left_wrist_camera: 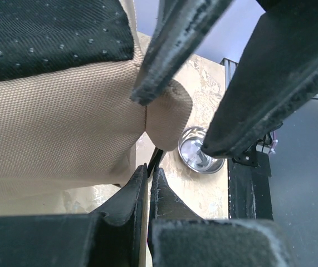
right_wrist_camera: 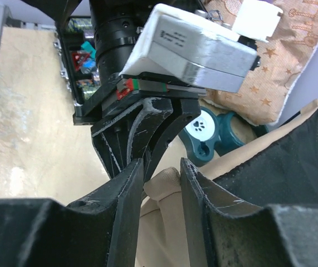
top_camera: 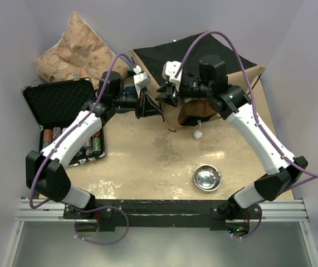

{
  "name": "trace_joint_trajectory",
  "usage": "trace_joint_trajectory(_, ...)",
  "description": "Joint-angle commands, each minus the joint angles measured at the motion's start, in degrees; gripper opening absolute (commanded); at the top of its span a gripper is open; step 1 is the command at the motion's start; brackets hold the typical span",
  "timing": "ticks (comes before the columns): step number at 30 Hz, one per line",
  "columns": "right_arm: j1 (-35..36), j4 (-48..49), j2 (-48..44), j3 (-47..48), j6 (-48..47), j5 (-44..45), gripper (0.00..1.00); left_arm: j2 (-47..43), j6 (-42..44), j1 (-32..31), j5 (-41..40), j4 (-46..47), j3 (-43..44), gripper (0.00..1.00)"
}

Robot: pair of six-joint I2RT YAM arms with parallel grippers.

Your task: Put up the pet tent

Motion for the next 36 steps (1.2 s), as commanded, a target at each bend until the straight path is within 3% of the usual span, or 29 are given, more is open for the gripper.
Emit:
trace_joint_trajectory(1,1.57,-3.60,-3.30,-3.64,-4.92,3.47,0.36,1.18,-1.68,0.15,-0.21,-0.15,2.87,0.00)
trace_joint_trajectory(5,1.66,-3.08,-4.10,-4.88,-4.24,5.33,0.40,1.01,-3.70,0.15,0.84,1.87,3.22,0.00)
trace_joint_trajectory(8,1.57,-0.18,-3.66,-1.64,1.64,5.85,0.63,0.31,-6.07,0.32,1.46,4.68,2.78,0.00)
trace_joint_trajectory(12,-0.88,5.88,-5.15,2.76,12.71,8.23,0.77,0.13,-15.98,2.08,2.86,16.43,1.73,0.00)
trace_joint_trajectory(15,-3.87,6.60,-7.60,2.42,15.20,10.24,0.81,0.30,-23.28,3.57,3.30,23.48,1.90,0.00)
trace_joint_trajectory(22,-4.67,-3.69,-15.16,-10.30,-1.05,24.22,0.82,2.59,-24.80,4.28,4.89,25.07,6.56,0.00)
trace_joint_trajectory(26,-4.15,-5.62,-15.96,-16.65,-4.23,19.84,0.84,3.47,-28.04,4.28,5.67,28.41,7.26,0.00)
trace_joint_trajectory(28,-3.44,-4.75,-14.83,-18.93,-4.05,20.18,0.89,3.91,-29.71,4.37,6.29,30.25,7.88,0.00)
trace_joint_trajectory(36,-1.24,1.66,-9.64,-22.98,-0.73,20.70,0.91,5.05,-32.97,4.37,6.38,33.42,9.11,0.00)
